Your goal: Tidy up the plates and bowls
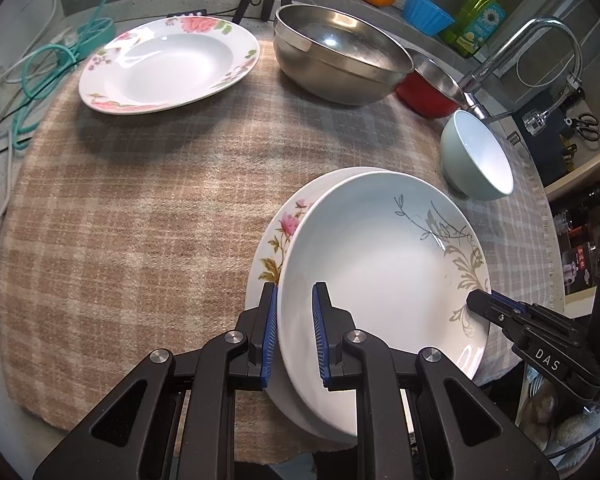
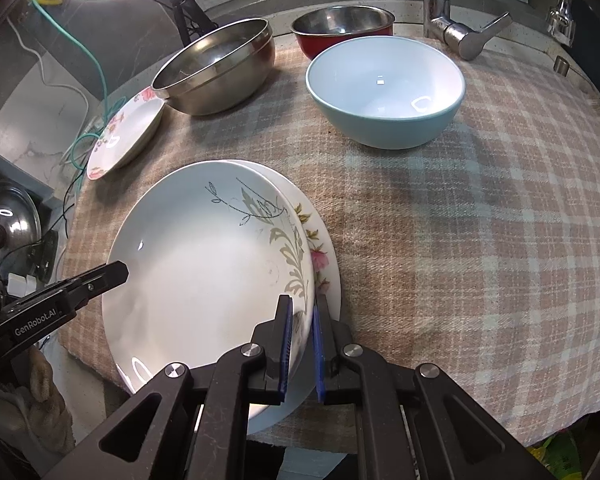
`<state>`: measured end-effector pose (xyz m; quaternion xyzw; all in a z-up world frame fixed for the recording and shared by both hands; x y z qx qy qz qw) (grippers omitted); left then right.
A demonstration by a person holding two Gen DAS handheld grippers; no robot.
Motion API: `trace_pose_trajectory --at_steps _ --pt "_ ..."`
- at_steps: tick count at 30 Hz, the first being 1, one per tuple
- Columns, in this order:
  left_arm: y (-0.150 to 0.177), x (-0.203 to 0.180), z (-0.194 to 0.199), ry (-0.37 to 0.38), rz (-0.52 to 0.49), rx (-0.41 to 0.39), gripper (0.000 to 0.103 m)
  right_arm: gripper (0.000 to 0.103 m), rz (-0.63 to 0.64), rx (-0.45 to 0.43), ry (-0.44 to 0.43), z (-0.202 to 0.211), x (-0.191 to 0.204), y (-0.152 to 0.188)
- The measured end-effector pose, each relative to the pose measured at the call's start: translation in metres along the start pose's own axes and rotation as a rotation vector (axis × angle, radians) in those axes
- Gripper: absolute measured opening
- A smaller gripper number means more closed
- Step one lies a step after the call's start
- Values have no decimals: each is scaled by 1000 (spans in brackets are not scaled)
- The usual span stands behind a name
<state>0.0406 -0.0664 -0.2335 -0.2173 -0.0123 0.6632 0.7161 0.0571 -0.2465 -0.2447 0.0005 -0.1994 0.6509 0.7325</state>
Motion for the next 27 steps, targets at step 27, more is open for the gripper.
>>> trace_pose_trajectory --at_steps 27 --pt "-5 12 12 12 23 -22 16 22 -14 -50 37 15 -5 -11"
Point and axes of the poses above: each gripper's, at about its wrist camera, not at the fingertips, and z roughly against the way its jaws point, x to its left, y to its underside, the point moved 8 cm from there along -z, roughly the way its jaws point, and after that the axes turned 1 degree about -z, right-handed, at the moved point
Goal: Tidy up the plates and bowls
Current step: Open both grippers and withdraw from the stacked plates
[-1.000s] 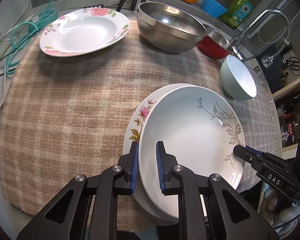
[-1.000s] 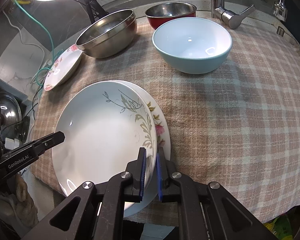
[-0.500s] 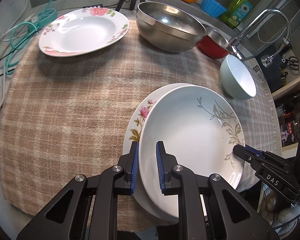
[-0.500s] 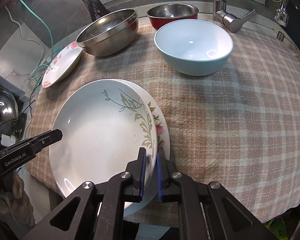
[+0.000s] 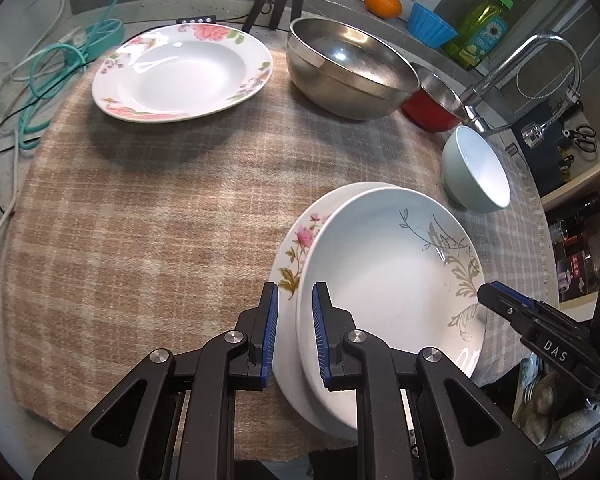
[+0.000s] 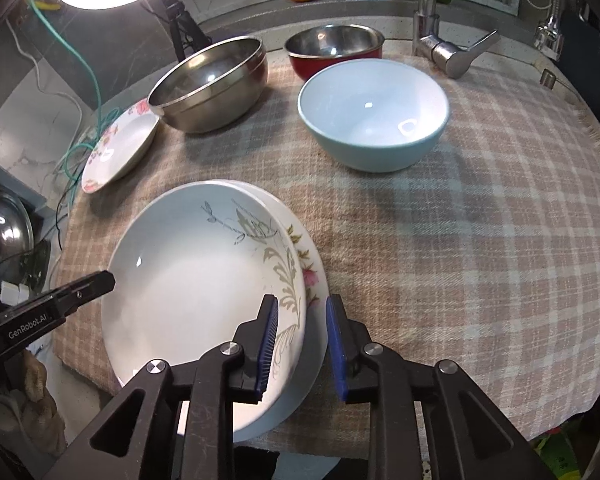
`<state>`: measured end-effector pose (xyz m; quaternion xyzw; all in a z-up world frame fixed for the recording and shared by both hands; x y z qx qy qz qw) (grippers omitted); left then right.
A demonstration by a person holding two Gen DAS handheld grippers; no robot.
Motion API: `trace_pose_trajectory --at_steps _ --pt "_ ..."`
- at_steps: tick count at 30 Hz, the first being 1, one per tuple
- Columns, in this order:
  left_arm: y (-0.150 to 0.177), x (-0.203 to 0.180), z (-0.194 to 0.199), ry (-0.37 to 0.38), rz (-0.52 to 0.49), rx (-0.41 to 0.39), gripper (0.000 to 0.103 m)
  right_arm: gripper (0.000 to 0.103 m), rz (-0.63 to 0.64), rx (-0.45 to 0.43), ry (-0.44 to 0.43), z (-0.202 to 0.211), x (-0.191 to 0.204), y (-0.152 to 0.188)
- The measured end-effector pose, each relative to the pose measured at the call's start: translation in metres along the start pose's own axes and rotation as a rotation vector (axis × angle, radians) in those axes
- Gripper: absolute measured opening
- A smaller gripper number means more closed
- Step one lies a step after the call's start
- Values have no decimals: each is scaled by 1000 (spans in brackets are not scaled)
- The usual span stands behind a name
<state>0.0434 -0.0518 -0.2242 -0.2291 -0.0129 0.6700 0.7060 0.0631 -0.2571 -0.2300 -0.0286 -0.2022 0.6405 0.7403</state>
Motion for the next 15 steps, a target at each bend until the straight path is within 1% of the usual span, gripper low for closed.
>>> trace_pose_trajectory --at_steps 3,6,11,15 --pt "-3 5 4 3 10 -9 16 22 -24 -26 -6 6 -2 -7" --pt "-7 10 6 3 17 -16 16 22 -18 -48 -10 11 4 -13" --pt "-16 24 13 2 32 -32 16 22 31 -87 -19 17 26 -20" --pt "-24 39 18 -3 48 -46 16 22 76 -128 -48 22 51 -28"
Point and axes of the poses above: each gripper's, at about its wrist camera, not at the fingertips, and z roughly against the way its jaws point, x to its left, y to its underside, the point moved 8 cm from there along -z, roughly the way its jaws point, and after that the axes turned 1 degree about -z, right-handed, at the moved point
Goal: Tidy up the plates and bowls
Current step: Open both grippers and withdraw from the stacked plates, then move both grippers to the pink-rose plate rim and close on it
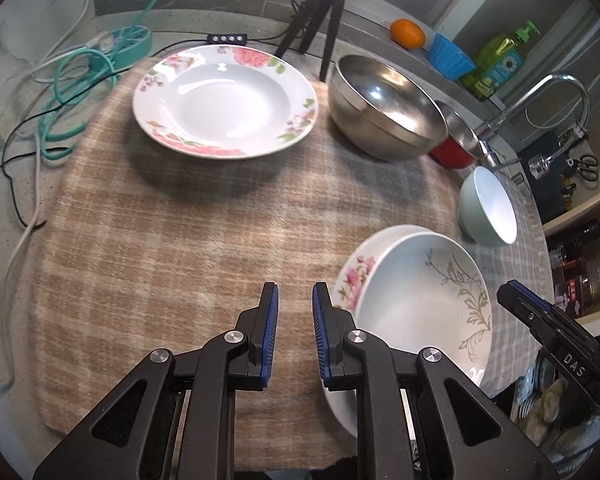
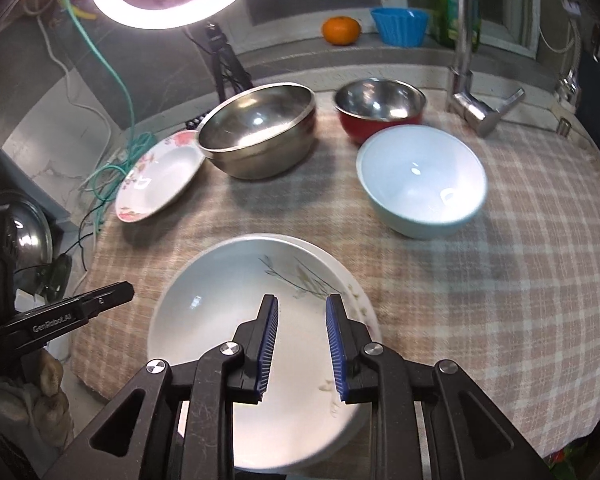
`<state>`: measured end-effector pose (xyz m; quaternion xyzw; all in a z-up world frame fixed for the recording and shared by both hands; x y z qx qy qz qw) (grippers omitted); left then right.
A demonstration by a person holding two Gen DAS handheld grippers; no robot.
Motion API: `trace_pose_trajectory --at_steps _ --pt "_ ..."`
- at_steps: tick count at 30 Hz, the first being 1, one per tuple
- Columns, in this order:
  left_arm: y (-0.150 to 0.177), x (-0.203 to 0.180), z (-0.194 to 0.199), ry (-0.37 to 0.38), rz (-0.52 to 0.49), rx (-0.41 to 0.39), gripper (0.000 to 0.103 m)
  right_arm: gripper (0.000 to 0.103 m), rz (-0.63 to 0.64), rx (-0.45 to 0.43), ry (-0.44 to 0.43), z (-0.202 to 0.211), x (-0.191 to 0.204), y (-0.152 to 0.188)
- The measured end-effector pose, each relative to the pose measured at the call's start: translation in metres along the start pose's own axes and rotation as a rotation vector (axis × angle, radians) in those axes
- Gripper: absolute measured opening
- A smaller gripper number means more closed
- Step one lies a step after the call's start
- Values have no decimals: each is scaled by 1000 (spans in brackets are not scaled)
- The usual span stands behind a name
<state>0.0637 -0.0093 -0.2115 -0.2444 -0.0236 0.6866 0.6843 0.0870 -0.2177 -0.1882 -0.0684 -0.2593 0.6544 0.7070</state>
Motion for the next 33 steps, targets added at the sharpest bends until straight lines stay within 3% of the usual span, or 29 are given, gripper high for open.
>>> trace_pose_trajectory --at_steps 7,12,18,26,33 --pt "-24 39 9 -13 36 -31 16 28 34 15 -116 -9 53 -17" --pt "-55 68 14 -28 34 -55 16 28 89 50 -137 -24 93 -30" --pt "-101 97 16 -48 -16 -86 18 28 49 69 -151 -50 126 -48" --pt "-162 121 -14 -75 -106 -68 18 28 -46 78 -147 -86 139 -66" --pt "-193 132 -46 -35 -111 -18 18 28 -167 114 -115 -117 130 -74"
Point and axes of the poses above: each gripper's, at about its wrist camera, not at the fingertips, and z roughly against the way its jaws point, x to its left, y to its underside, the point moved 8 cm from there along -z, roughly the way its jaws point, and after that the axes turned 1 degree about -z, right-handed, at the moved point
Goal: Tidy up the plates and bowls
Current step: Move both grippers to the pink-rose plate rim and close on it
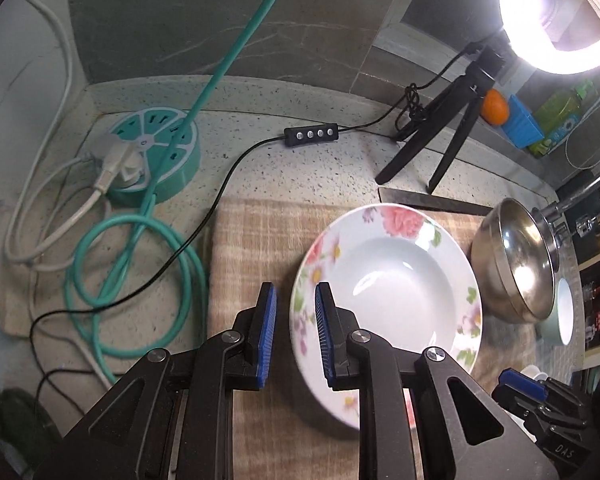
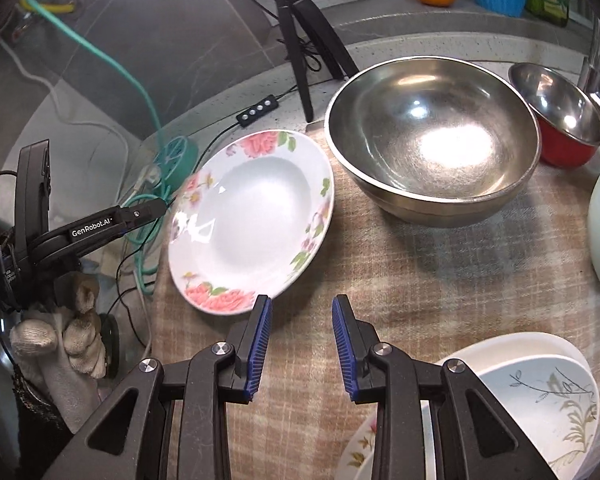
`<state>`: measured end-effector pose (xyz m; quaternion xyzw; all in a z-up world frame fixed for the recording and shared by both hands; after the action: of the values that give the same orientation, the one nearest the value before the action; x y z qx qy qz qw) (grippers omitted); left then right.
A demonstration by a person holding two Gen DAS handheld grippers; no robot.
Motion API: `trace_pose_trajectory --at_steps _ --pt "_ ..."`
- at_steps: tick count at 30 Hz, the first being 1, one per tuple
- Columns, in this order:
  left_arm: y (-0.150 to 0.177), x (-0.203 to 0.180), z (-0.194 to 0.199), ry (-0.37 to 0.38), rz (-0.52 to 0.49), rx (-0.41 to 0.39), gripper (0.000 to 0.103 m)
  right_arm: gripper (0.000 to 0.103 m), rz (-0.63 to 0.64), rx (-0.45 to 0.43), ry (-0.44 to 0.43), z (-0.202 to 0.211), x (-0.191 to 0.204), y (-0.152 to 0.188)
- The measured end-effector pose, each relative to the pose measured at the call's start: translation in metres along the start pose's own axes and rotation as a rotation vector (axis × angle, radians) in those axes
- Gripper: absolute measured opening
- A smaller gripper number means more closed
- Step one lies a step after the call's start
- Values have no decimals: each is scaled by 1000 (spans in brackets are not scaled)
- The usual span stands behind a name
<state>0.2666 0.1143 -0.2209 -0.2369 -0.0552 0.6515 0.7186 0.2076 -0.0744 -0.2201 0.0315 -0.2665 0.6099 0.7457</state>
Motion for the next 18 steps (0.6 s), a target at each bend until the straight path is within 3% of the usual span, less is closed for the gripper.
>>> trace_pose_trajectory --at_steps 5,18 --pt "-17 -2 -15 14 -28 14 18 28 -25 2 20 -14 -2 -10" --pt "-21 -18 -33 44 -41 51 18 23 -56 16 45 -33 -2 -21"
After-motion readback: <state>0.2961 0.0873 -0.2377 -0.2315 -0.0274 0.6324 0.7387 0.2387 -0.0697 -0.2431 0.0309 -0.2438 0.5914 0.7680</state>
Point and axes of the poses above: each gripper's, at about its wrist camera, not at the fingertips, and z roughly against the way its jaws point, x to its left, y to its underside, the point moved 8 cm from there along -z, roughly the way its jaws point, and after that the axes turned 1 degree about -z, right-handed, at the moved point
